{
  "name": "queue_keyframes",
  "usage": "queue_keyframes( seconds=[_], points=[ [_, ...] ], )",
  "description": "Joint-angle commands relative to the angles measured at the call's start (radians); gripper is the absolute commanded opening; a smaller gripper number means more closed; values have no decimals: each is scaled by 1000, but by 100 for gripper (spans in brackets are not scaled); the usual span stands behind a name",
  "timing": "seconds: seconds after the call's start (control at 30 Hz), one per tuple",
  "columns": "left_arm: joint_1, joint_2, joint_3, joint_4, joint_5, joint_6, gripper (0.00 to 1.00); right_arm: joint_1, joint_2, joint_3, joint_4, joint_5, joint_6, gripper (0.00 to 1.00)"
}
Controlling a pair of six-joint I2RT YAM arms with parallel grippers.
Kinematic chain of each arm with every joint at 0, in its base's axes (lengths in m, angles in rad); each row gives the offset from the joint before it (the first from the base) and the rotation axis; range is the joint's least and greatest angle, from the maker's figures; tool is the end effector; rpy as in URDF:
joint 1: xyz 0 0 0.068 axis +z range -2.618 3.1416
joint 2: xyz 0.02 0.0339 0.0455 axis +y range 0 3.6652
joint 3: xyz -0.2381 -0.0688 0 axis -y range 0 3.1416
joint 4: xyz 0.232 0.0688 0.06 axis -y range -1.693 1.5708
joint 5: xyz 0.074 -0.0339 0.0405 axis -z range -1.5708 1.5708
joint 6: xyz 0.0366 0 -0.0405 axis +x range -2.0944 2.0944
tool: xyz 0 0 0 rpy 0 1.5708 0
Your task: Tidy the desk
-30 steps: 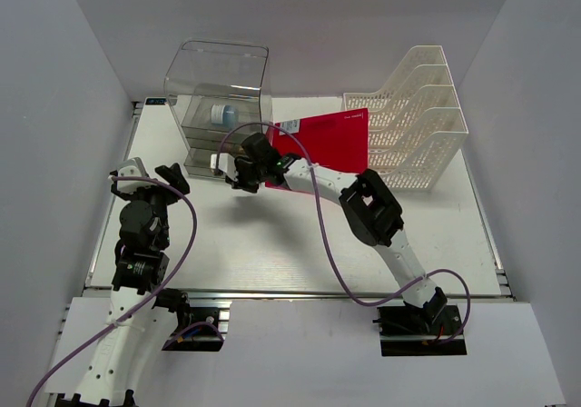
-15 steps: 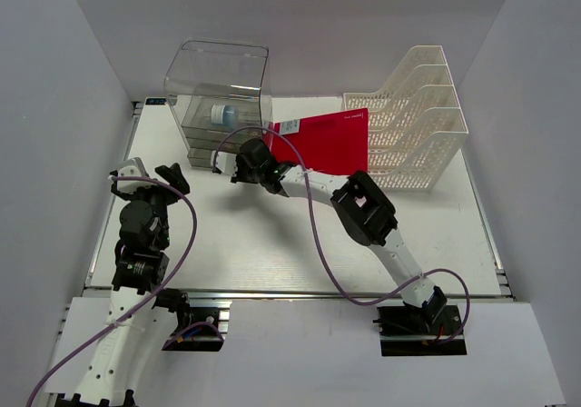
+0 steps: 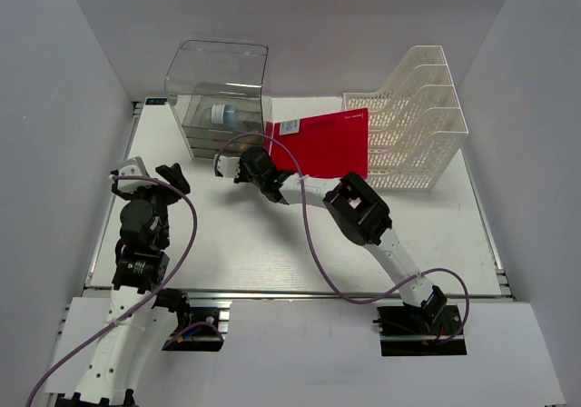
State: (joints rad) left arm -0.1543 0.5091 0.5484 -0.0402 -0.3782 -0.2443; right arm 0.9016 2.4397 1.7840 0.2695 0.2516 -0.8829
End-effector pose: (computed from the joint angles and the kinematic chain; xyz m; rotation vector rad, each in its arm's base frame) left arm 0.1499 -0.0096 0.2985 -0.3643 1.5288 -0.0158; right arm 0.3320 0.4051 0.1321 -1.4098 1.3492 -0.2337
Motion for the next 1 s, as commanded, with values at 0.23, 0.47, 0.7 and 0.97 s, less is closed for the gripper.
queue_keyframes(
  seconds=[0.23,0.47,0.7,0.97],
  points=[
    [4,5,-5,5,4,-4,88,-12,-237,-35,-415,-508,211,23],
    [4,3,-2,8,68,3,94,-32,-549,-272,-495,-612,274,89],
    [4,31,2,20,196,34,98,-44,-826,-604,-449,-208,102,89],
    [4,51,4,19,217,34,98,-78,-1102,-940,-232,-16,-37,89]
  ],
)
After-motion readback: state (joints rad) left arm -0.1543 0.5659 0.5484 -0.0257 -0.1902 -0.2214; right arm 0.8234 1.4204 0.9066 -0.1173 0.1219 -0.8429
